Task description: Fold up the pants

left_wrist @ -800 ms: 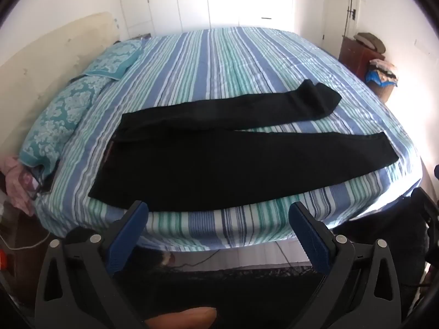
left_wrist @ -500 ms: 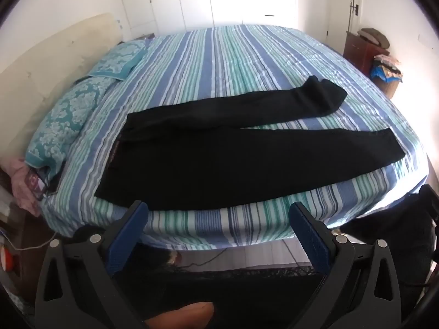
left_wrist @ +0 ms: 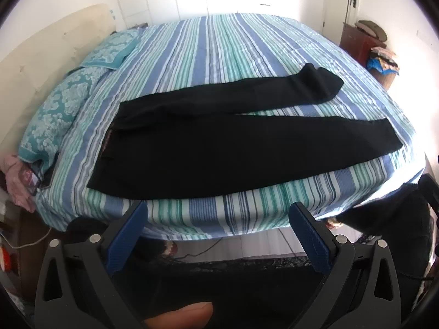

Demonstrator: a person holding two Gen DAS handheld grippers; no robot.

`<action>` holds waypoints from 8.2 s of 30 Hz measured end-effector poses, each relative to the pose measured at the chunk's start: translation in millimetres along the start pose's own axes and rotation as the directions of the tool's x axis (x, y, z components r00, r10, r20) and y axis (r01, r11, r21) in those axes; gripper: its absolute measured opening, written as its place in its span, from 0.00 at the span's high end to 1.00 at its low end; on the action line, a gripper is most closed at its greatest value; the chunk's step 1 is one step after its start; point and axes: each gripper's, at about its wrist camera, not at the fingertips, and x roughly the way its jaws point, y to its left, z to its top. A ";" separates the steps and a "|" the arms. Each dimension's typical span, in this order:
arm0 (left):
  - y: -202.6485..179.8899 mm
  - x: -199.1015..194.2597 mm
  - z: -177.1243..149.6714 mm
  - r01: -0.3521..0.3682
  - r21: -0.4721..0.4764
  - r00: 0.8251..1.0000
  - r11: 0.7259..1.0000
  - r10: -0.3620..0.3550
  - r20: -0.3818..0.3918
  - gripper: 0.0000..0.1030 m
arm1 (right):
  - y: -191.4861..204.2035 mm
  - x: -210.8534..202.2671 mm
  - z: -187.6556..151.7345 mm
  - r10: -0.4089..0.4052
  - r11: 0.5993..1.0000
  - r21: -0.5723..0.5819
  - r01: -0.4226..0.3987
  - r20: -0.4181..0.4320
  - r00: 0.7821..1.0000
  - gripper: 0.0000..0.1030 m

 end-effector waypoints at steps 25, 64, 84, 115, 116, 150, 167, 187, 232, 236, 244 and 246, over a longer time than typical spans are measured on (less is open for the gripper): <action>-11.7 3.2 -4.1 0.013 0.047 1.000 0.999 -0.012 -0.021 0.01 | 6.2 8.9 -1.3 -0.011 1.000 -0.026 0.011 -0.032 0.999 0.00; -0.6 8.4 -0.9 0.039 -0.010 0.999 0.999 -0.039 -0.037 0.01 | -1.7 32.9 27.5 -0.258 0.966 -0.050 0.253 -0.143 0.956 0.00; -2.1 17.4 26.7 0.011 0.000 0.999 1.000 -0.011 0.037 0.01 | -9.0 51.5 14.3 0.001 0.999 0.032 0.004 -0.161 0.987 0.00; -12.6 186.0 63.9 -0.026 -0.069 0.967 0.997 0.007 -0.256 0.01 | -311.6 605.6 214.5 0.177 0.984 0.095 -0.150 -0.544 0.820 0.30; -13.7 188.8 63.6 -0.028 -0.066 0.965 0.997 0.010 -0.263 0.01 | -312.1 608.8 212.3 0.214 0.977 0.111 -0.183 -0.563 0.798 0.59; -2.1 97.8 78.0 0.069 -0.128 0.997 0.989 -0.074 -0.034 0.01 | -128.4 196.5 199.1 -0.267 0.959 0.100 0.267 -0.008 0.964 0.01; 16.4 33.6 43.3 0.080 -0.127 0.994 0.989 -0.070 0.079 0.01 | -65.5 65.9 192.7 -0.302 0.949 0.138 0.284 0.127 0.945 0.01; 5.3 9.2 37.7 0.071 -0.092 0.990 0.993 -0.059 0.125 0.01 | -48.7 10.2 198.5 -0.318 0.948 0.106 0.301 0.229 0.920 0.01; 223.2 235.5 63.6 -0.093 -0.421 0.996 0.902 0.089 -0.031 0.01 | 368.6 553.4 214.8 0.413 0.607 -0.310 -0.731 -0.664 0.624 0.17; 226.5 240.9 67.0 -0.033 -0.426 0.999 0.904 0.018 -0.039 0.01 | 402.6 605.4 211.5 0.411 0.589 -0.288 -0.755 -0.697 0.587 0.18; 232.1 251.3 67.3 -0.062 -0.432 0.996 0.900 0.025 -0.090 0.01 | 436.1 601.0 208.6 0.205 0.397 -0.537 -0.744 -0.738 0.642 0.90; 231.7 251.6 66.2 -0.064 -0.438 0.995 0.897 0.024 -0.096 0.01 | 445.7 587.0 209.8 0.156 0.344 -0.670 -0.658 -0.650 0.744 0.90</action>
